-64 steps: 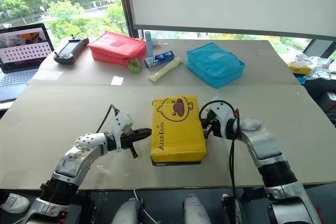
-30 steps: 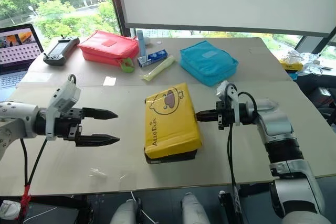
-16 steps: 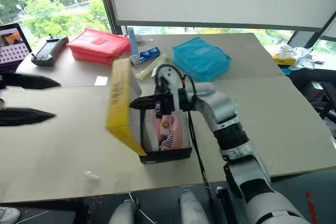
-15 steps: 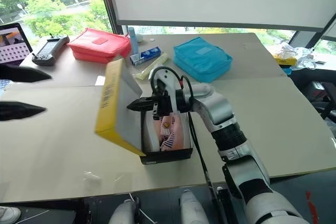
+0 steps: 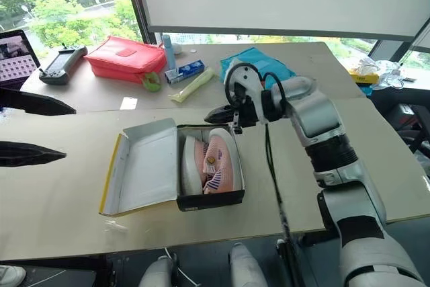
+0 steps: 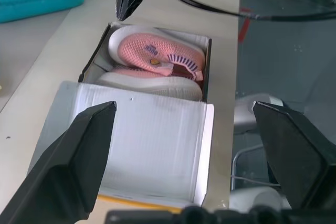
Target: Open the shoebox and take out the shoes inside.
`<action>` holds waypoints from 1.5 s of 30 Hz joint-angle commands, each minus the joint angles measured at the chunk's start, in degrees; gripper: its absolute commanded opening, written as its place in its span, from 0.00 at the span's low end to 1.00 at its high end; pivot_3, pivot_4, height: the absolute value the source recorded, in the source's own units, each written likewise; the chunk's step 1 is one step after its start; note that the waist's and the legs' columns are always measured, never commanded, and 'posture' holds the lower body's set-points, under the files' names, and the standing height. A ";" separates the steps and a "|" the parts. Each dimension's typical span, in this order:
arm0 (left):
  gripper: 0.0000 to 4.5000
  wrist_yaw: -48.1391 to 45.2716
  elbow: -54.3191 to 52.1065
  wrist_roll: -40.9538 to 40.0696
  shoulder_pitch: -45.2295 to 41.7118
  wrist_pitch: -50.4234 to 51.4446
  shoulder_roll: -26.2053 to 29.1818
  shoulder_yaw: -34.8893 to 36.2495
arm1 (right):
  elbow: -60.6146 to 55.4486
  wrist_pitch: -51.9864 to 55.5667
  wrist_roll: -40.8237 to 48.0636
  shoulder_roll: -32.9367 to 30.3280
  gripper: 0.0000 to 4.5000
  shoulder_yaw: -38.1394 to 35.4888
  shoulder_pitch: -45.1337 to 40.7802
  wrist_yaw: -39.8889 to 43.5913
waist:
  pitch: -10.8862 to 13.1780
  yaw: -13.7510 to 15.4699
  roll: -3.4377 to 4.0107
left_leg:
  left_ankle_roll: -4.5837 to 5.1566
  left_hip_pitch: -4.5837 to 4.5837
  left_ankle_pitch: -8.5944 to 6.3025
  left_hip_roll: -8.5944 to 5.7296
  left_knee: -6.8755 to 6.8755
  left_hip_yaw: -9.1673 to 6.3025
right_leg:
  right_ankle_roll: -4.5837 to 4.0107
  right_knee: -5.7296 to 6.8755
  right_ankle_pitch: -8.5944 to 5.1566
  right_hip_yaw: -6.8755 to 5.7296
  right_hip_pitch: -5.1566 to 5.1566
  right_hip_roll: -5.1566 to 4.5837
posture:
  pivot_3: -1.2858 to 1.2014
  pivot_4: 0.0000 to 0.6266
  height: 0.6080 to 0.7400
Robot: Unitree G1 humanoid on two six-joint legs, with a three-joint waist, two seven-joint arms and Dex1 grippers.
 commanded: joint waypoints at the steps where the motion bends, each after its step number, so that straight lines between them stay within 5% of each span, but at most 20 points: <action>1: 1.00 -0.49 0.10 3.08 -0.57 -4.98 -0.27 -2.98 | -2.62 0.04 -3.68 0.53 0.39 1.16 -0.65 -3.02 | 0.01 -0.26 0.01 | 0.00 -0.01 0.00 0.00 0.01 0.00 | -0.01 0.03 0.00 0.01 -0.04 0.00 | 0.52 0.24 0.88; 4: 1.00 -0.09 0.89 3.39 -1.92 -6.13 -1.29 -5.24 | 0.29 4.79 -7.93 2.03 0.61 3.12 -3.61 -7.37 | 0.01 -0.54 0.01 | 0.08 -0.11 0.09 -0.01 0.04 0.00 | 0.00 0.20 0.00 0.08 -0.21 0.02 | 0.52 0.24 0.88; 6: 1.00 0.15 1.06 3.69 -2.13 -6.52 -1.88 -6.02 | 1.90 7.96 -13.16 1.12 0.61 7.06 -5.95 -8.48 | 0.02 -0.37 0.03 | 0.28 -0.15 0.22 -0.01 0.01 -0.01 | -0.01 0.33 0.00 0.07 -0.33 0.04 | 0.52 0.24 0.88; 19: 1.00 1.02 0.73 6.51 1.55 -7.51 -3.62 -4.52 | 5.66 37.11 -2.99 1.75 0.61 9.38 -15.95 4.22 | 0.02 0.37 0.03 | 0.30 -0.24 0.23 0.00 0.03 -0.01 | -0.04 0.35 -0.10 0.02 -0.37 0.01 | 0.52 0.24 0.88; 37: 1.00 3.39 -2.85 7.27 5.39 -5.85 -5.78 -1.49 | 20.25 25.84 -5.95 5.79 0.61 7.00 -20.48 -4.09 | 0.02 0.13 0.03 | 0.30 -0.25 0.23 0.00 0.04 -0.02 | -0.03 0.37 -0.09 0.01 -0.37 0.01 | 0.52 0.24 0.88; 43: 1.00 4.14 -2.89 7.16 5.97 -5.95 -5.84 -1.28 | 21.99 25.57 -7.13 6.21 1.00 7.62 -21.06 -3.88 | 0.02 -0.01 0.03 | 0.31 -0.25 0.24 0.00 0.01 -0.02 | 0.02 0.37 -0.08 0.00 -0.37 0.01 | 0.52 0.24 0.88; 45: 1.00 4.34 -2.61 6.98 5.44 -6.01 -5.78 -1.81 | 23.55 26.91 -7.09 7.12 1.00 7.33 -21.81 -4.05 | 0.02 -0.11 0.03 | 0.31 -0.25 0.24 0.00 0.02 -0.02 | 0.01 0.38 -0.08 0.00 -0.37 0.01 | 0.52 0.24 0.88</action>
